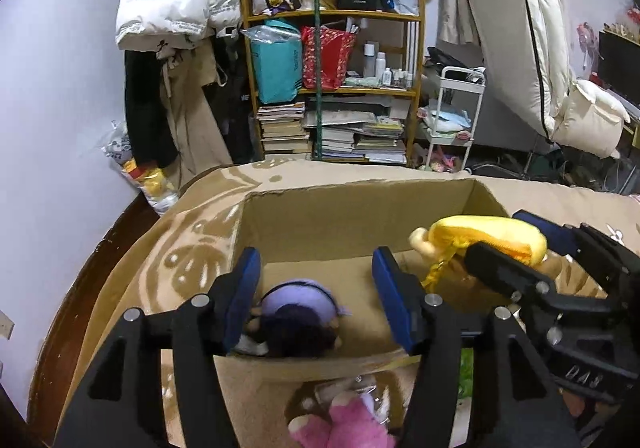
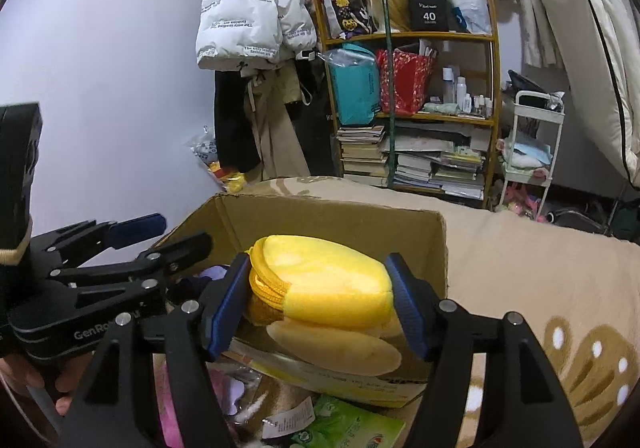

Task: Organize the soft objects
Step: 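Open the left gripper to drop the doll while the right gripper releases the yellow plush into the box, then move both grippers back down to the pink bear and pink cup plush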

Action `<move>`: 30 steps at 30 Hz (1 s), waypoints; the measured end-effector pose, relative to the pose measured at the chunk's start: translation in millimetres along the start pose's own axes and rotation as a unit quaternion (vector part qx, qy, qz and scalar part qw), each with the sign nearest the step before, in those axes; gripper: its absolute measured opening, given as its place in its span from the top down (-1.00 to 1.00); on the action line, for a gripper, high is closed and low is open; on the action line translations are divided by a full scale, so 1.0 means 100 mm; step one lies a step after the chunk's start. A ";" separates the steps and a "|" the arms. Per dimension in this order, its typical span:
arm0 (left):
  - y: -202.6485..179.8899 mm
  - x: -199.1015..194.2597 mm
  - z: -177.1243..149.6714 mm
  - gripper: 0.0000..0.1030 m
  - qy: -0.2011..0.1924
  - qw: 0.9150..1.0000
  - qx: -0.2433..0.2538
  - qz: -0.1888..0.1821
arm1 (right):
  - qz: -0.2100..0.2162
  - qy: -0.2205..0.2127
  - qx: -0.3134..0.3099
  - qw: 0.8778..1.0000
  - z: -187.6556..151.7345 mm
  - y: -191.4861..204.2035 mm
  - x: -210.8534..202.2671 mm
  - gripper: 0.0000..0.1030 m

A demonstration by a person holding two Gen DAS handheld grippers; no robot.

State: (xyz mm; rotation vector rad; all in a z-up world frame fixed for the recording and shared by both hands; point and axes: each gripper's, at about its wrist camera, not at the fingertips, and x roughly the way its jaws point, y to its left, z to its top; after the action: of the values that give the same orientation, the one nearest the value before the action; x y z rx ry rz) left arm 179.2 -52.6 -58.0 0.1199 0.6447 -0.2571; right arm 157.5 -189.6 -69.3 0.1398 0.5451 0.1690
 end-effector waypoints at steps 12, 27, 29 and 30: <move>0.11 -0.34 -0.04 -0.62 -0.012 1.000 -0.019 0.021 | 0.010 -0.028 0.004 1.000 0.04 0.05 -0.34 -1.00; 0.17 -0.93 -0.27 -0.89 -0.004 0.999 -0.039 0.036 | -0.002 -0.023 -0.006 1.000 -0.05 0.13 -0.91 -1.00; 0.18 -0.99 -0.31 -0.90 0.003 0.999 -0.040 0.036 | -0.007 -0.022 -0.003 1.000 -0.08 0.13 -0.99 -1.00; 0.19 -1.01 -0.34 -0.90 0.007 0.998 -0.043 0.037 | -0.006 -0.021 -0.002 1.000 -0.11 0.13 -1.02 -1.00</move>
State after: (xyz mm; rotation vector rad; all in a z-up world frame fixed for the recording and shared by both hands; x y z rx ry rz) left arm 87.0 -7.9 -22.4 0.0627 0.6627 -0.1576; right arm 64.2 -195.5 -25.0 0.1365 0.5042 0.1540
